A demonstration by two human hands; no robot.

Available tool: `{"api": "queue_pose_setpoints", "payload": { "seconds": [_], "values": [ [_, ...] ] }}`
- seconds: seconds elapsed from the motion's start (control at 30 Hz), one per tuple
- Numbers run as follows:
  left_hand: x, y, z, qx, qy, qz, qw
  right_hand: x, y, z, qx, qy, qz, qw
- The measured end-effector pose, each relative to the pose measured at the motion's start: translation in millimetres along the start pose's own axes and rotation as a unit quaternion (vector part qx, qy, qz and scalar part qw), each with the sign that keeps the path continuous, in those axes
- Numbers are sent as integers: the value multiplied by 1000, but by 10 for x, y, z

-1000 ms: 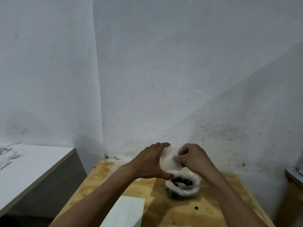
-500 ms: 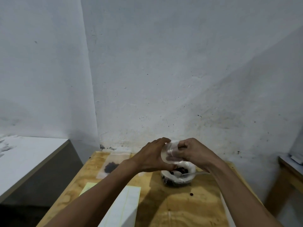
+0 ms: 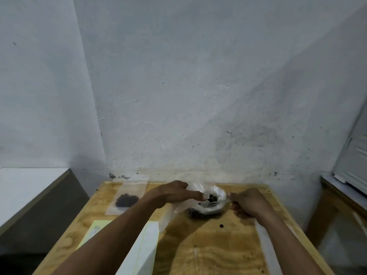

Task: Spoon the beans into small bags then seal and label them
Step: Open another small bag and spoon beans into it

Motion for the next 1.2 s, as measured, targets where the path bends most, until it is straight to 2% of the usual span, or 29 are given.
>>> {"api": "queue_pose_setpoints", "payload": {
  "seconds": [0.1, 0.23, 0.43, 0.5, 0.57, 0.7, 0.77, 0.83, 0.93, 1.2],
  "values": [
    [-70, -31, 48, 21, 21, -20, 999, -3, -123, -9, 77, 40, 4, 996],
    [-73, -52, 75, 28, 67, -79, 994, 82, -275, -79, 136, 74, 6, 988],
    [-39, 1, 84, 9, 82, -157, 984, 158, -358, -84, 249, 154, -190, 937],
    [-32, 59, 63, -8, 81, -164, 983, 109, -314, -21, 231, 164, -275, 919],
    [-41, 141, 25, -36, 81, -166, 982, 67, -247, 18, 206, 180, -301, 914],
    [-108, 289, -52, -93, 48, -122, 987, 1, -3, 120, 94, 149, -193, 965],
    [-102, 261, -43, -88, 49, -90, 991, 8, 148, 154, 29, 135, -119, 983],
    [-51, 182, -26, -73, 67, -72, 992, 34, 238, 159, 2, 129, -64, 990],
    [26, 68, -51, -79, 81, -59, 992, 108, 265, 185, 15, 125, -2, 992],
    [122, -127, -195, -125, 98, -21, 987, 320, -198, 161, 89, 110, 38, 989]
  ]
}}
Point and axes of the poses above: each hand's wrist, its own z-axis towards the middle knuckle, its own x-axis out of the back of the hand, y = z × x, the point moved 4 cm from there along z, towards the middle knuckle, and after that the axes turned 1 degree about -x, right-handed, at the moved point
